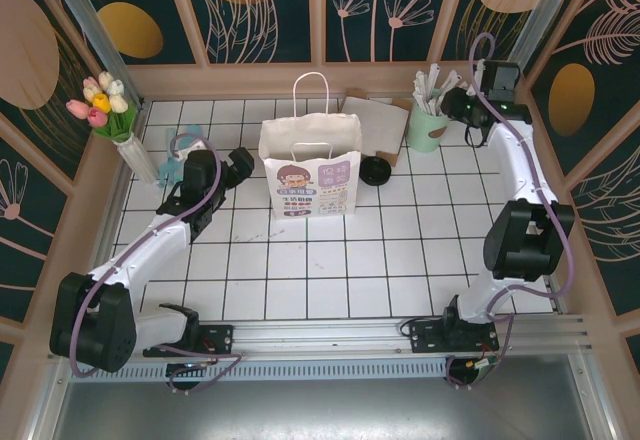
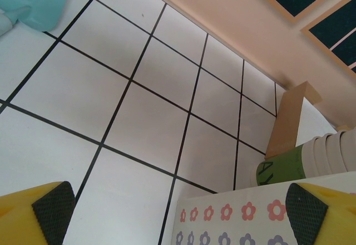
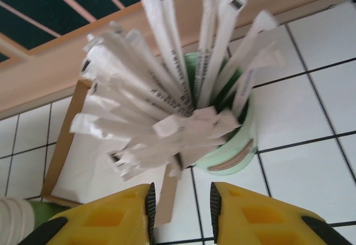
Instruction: Pack the takeout coffee
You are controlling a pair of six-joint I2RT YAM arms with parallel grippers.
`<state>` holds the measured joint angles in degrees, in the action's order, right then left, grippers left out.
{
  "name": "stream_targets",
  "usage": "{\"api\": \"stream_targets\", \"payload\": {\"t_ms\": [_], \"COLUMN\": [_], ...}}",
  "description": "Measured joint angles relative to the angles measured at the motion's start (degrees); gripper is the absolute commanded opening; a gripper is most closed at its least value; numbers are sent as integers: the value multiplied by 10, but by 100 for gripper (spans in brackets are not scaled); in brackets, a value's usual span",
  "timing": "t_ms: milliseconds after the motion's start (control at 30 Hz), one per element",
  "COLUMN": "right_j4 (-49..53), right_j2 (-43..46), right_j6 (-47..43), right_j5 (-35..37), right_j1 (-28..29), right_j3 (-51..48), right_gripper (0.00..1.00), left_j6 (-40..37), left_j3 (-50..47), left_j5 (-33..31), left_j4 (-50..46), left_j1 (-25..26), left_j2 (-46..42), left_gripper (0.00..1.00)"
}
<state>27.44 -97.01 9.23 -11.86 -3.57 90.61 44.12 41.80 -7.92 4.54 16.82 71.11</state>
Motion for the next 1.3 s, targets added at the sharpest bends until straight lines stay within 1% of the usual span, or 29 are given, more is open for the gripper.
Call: {"api": "stream_targets", "payload": {"t_ms": [233, 500, 667, 900, 1067, 1300], "right_j4": [0, 1, 13, 33, 52, 71], "right_j2": [-6, -15, -35, -90, -118, -134], "right_j6": [2, 27, 43, 63, 73, 77], "right_j5": [-14, -4, 5, 27, 53, 84], "right_j1": [10, 28, 38, 40, 43, 46], "right_j3": [0, 4, 62, 146, 159, 166], "right_gripper": [29, 32, 33, 35, 37, 39], "left_j6": [0, 0, 0, 0, 0, -2], "left_j3": [2, 2, 2, 2, 2, 2], "left_j5": [2, 4, 5, 9, 11, 12], "left_j4": [0, 0, 0, 0, 0, 0], "left_j1": [0, 0, 0, 0, 0, 0], "left_j2": [2, 2, 2, 6, 6, 7], "left_gripper": [99, 99, 99, 99, 99, 99]}}
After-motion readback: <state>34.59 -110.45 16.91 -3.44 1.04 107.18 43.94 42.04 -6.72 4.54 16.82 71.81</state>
